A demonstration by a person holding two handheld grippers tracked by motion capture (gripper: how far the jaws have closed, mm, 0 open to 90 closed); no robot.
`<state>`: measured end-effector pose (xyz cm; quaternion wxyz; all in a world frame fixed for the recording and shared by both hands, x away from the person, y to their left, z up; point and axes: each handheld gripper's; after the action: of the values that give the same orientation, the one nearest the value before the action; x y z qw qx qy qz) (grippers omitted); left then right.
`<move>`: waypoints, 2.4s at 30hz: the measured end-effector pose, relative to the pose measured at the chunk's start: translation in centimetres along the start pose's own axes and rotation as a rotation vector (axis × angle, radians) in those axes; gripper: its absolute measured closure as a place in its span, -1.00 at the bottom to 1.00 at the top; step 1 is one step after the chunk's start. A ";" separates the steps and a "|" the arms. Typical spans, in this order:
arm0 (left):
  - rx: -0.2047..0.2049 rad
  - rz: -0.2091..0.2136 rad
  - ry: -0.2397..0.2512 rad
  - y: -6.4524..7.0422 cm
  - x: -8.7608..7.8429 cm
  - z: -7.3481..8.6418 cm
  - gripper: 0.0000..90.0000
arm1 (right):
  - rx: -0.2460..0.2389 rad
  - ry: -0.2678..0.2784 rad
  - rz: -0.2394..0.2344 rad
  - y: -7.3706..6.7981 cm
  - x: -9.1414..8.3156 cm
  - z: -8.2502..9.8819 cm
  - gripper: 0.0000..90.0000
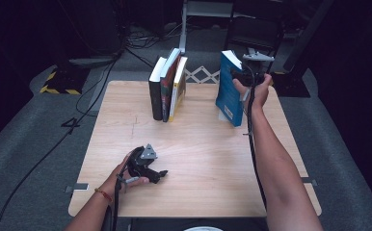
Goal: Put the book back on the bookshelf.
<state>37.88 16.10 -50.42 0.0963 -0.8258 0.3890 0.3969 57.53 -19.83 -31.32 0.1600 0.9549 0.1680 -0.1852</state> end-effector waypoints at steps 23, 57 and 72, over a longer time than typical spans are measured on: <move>-0.001 0.000 0.002 0.0 0.0 0.0 -0.72 | -0.024 0.001 -0.032 -0.6 -1.6 1.8 0.34; 0.000 -0.001 0.002 0.0 0.0 0.0 -0.73 | -0.092 -0.052 -0.087 -0.6 -3.5 3.1 0.31; -0.002 -0.002 0.003 0.0 0.0 0.0 -0.73 | -0.105 -0.079 -0.099 -0.6 -3.7 3.0 0.25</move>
<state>37.87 16.06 -50.45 0.0954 -0.8269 0.3878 0.3959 53.13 -21.36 -32.62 0.2069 0.9277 0.2181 -0.2214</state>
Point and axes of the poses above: each handheld gripper's, and its own axes: x roughly forward along the jaws, z roughly out of its underside, y roughly to its right, and after that the axes turned 11 degrees about -x, right-handed
